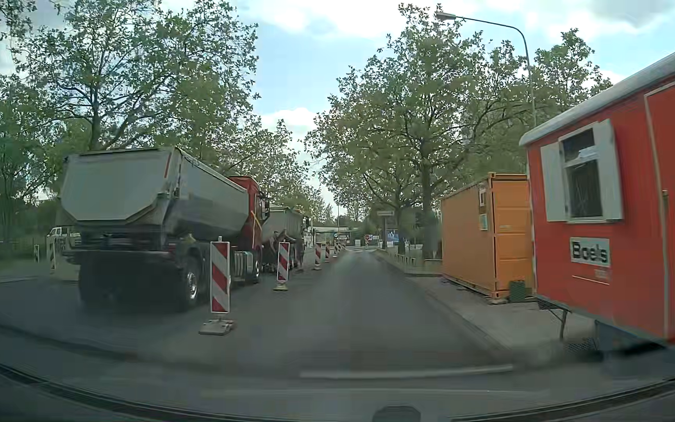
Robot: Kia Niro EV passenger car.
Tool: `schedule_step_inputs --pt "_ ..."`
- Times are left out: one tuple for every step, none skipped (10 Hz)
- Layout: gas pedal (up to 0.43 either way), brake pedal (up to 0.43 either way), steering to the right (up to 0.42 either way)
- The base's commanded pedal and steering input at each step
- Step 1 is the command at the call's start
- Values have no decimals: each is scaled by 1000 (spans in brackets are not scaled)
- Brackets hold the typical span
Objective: Follow the waypoints while adhering to traffic rules and regulations
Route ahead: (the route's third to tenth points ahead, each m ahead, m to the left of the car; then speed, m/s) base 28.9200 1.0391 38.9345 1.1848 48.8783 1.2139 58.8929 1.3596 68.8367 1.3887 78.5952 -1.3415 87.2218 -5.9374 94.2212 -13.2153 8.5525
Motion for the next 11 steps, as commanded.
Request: schedule_step_inputs --pt "59 30 -4" --pt "59 30 -4" --pt "59 30 -4" --pt "59 30 -4" --pt "59 30 -4" --pt "59 30 -4" --pt "59 30 -4" --pt "59 30 -4" --pt "59 30 -4" --pt "59 30 -4" --pt "59 30 -3"
